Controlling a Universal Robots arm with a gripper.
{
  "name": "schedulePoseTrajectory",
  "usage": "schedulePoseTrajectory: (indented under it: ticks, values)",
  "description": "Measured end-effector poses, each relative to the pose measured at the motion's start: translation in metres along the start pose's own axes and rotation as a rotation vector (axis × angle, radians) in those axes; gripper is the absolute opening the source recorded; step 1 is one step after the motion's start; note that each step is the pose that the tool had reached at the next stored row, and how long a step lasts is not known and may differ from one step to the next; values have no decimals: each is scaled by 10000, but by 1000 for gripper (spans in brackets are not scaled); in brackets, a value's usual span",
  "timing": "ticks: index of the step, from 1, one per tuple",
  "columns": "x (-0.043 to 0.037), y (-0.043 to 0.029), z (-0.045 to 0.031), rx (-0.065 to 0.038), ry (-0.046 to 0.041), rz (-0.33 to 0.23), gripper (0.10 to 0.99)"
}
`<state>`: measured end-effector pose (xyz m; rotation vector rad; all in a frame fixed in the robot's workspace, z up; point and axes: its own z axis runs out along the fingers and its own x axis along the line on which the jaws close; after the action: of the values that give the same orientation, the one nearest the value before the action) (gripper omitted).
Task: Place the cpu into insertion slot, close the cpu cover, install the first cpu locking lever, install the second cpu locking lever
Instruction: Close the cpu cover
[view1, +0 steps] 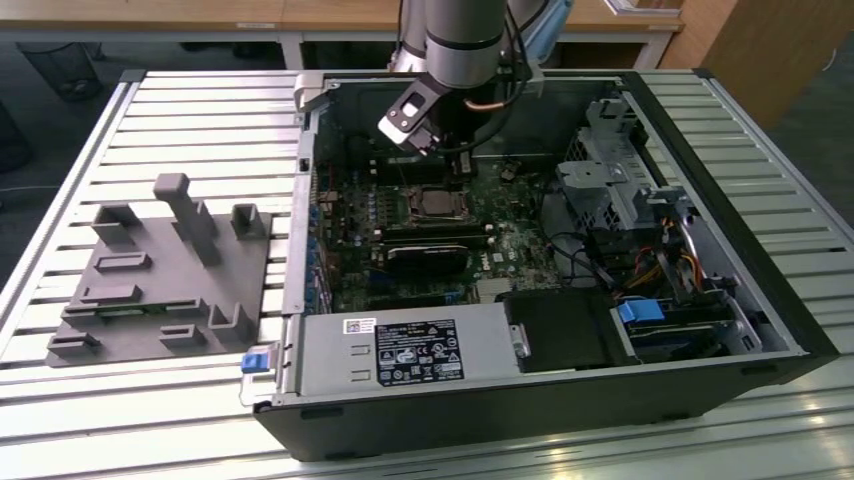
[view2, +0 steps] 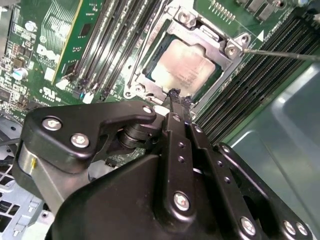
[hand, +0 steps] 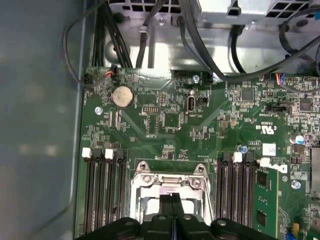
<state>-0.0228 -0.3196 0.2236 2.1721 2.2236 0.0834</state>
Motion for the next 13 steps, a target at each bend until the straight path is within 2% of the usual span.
schedulePoseTrajectory:
  ticks: [8, 13]
  values:
    - [-2, -126, 14, 1, 0, -26, 106]
    - [-1, -175, 31, 3, 1, -36, 106]
